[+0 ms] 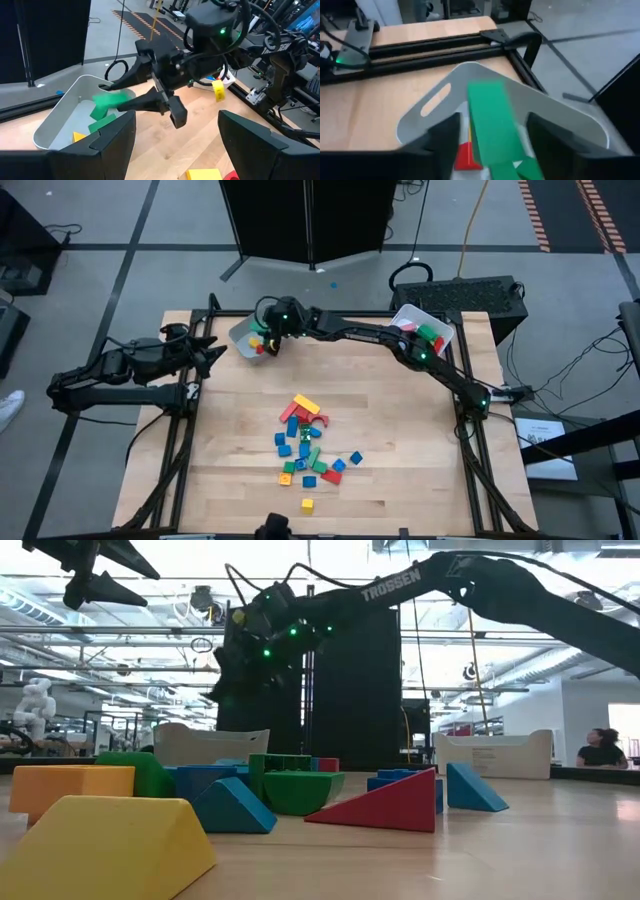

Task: Sort blocks by size
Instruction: Put the triangular green block into the gray bin, then put the arch red block into the white bin

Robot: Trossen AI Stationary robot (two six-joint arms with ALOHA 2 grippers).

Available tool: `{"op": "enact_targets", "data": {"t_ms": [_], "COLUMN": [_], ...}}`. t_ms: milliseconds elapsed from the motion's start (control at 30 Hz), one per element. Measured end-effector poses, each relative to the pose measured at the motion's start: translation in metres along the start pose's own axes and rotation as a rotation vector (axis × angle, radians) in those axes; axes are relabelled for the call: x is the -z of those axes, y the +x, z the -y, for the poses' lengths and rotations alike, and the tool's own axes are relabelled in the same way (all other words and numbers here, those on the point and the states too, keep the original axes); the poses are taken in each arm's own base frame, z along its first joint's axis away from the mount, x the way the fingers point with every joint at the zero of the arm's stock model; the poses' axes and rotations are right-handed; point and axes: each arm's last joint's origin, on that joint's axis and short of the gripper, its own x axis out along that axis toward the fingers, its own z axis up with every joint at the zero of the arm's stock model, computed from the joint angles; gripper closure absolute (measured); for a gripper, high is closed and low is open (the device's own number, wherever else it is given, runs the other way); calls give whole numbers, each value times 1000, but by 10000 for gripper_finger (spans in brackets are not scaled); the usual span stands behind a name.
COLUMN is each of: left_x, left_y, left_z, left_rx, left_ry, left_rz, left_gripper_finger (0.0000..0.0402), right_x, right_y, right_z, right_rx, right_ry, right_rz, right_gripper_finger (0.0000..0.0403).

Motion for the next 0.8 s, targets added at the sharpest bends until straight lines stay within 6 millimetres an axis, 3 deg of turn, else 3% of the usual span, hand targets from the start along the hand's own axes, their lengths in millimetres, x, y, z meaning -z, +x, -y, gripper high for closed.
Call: {"op": "enact_targets", "data": {"t_ms": [100,167,233,367,500,600,800], "left_x": [0,2,3,5,6,6,6], "left_y": [0,0,0,0,0,0,0], "left_z": [0,-1,-2,-3,-3,-3,-3], "left_rx": [-1,-8,-19,-20,-14,-11,-4], "left_ry": [2,11,20,22,30,38,57], "left_rz": [-3,-19,-35,-57,-67,-70,-75], "left_gripper_finger": [120,120,120,120,120,120,120], "right_x": [5,5,-6,-31,-26,-2,44], "right_y": [2,2,-5,-36,-59,-75,-96], "right_z": [0,1,1,-8,-55,-94,-149], "right_rx": [1,3,2,-77,-287,-381,-410], "right_ry": [53,55,57,79,27,-88,-277], "right_rz": [-24,-33,-14,-69,-260,-507,-835], "right_gripper_finger": [106,79,67,74,91,99,106]}}
